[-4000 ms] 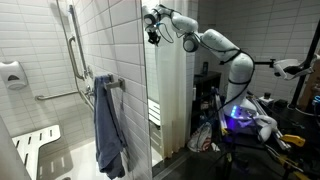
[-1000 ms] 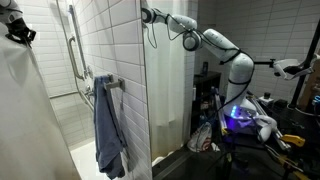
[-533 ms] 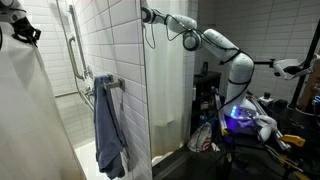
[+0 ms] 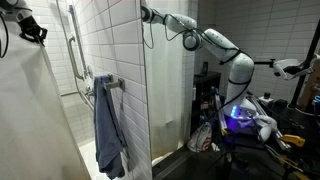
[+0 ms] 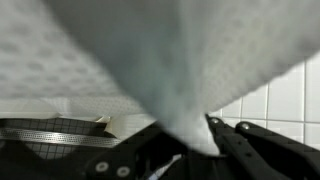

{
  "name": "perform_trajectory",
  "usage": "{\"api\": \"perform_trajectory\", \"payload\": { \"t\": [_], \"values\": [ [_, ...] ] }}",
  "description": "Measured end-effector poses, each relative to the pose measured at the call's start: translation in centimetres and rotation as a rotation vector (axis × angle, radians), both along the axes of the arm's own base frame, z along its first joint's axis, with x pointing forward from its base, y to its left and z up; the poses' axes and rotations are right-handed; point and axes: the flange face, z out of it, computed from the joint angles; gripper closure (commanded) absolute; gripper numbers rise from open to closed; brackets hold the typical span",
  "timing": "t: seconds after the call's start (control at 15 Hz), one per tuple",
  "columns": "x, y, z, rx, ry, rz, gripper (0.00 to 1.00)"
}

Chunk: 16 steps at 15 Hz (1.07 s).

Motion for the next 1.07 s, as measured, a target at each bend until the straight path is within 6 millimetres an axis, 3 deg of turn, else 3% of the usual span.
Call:
{"api": "perform_trajectory", "payload": {
  "t": [0.53, 0.93, 1.07],
  "values": [
    [-0.3, -3.1, 1.3, -0.022, -0.018, -0.065, 0.99],
    [-0.4, 6.0, -0.8, 0.059, 0.015, 0.111, 0.99],
    [-0.5, 8.0, -1.3, 0.071, 0.021, 0.143, 0.99]
  ]
}}
